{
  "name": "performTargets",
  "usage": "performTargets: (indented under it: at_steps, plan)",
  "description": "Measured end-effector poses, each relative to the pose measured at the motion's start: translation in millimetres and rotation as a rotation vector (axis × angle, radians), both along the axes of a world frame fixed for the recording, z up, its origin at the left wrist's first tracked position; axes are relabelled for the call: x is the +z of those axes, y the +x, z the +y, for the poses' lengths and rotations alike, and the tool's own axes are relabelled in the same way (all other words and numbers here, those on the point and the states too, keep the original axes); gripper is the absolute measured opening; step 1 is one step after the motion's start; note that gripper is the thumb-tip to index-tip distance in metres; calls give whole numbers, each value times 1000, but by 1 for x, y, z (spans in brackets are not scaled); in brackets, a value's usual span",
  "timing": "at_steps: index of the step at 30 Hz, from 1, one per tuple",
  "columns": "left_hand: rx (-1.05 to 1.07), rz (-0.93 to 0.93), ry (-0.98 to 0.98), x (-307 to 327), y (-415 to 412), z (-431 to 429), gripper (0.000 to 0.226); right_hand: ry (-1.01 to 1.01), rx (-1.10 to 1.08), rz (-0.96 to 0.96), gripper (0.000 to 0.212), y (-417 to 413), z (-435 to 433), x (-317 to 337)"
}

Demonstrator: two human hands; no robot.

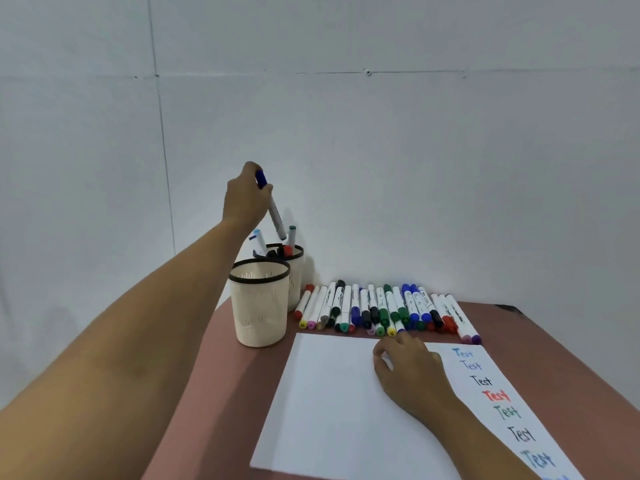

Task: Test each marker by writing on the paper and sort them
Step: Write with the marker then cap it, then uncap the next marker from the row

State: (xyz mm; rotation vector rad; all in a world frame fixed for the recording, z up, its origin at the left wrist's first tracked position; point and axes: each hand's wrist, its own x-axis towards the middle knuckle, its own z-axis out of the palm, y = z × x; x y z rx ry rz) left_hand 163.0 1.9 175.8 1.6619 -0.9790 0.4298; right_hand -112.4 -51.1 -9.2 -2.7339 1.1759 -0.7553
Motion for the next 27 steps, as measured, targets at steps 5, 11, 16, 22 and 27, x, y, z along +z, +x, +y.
performTargets:
  at_steps: [5,11,16,22,27]
  plan:
    - [23,1,298,-25,14,-20,18,-5,-1,-7,25,2,-2,-2]
    - [-92,83,754,-32,11,-24,17,-4,23,-5,24,3,0,-2]
    - [-186,159,553,-25,10,-16,27,30,9,-5,23,2,-2,0]
    - [-163,-100,225,-25,-57,4,36,53,-7,-18,24,1,-1,2]
    - [-329,-200,317,-78,-124,11,31,80,10,-1,25,-1,2,5]
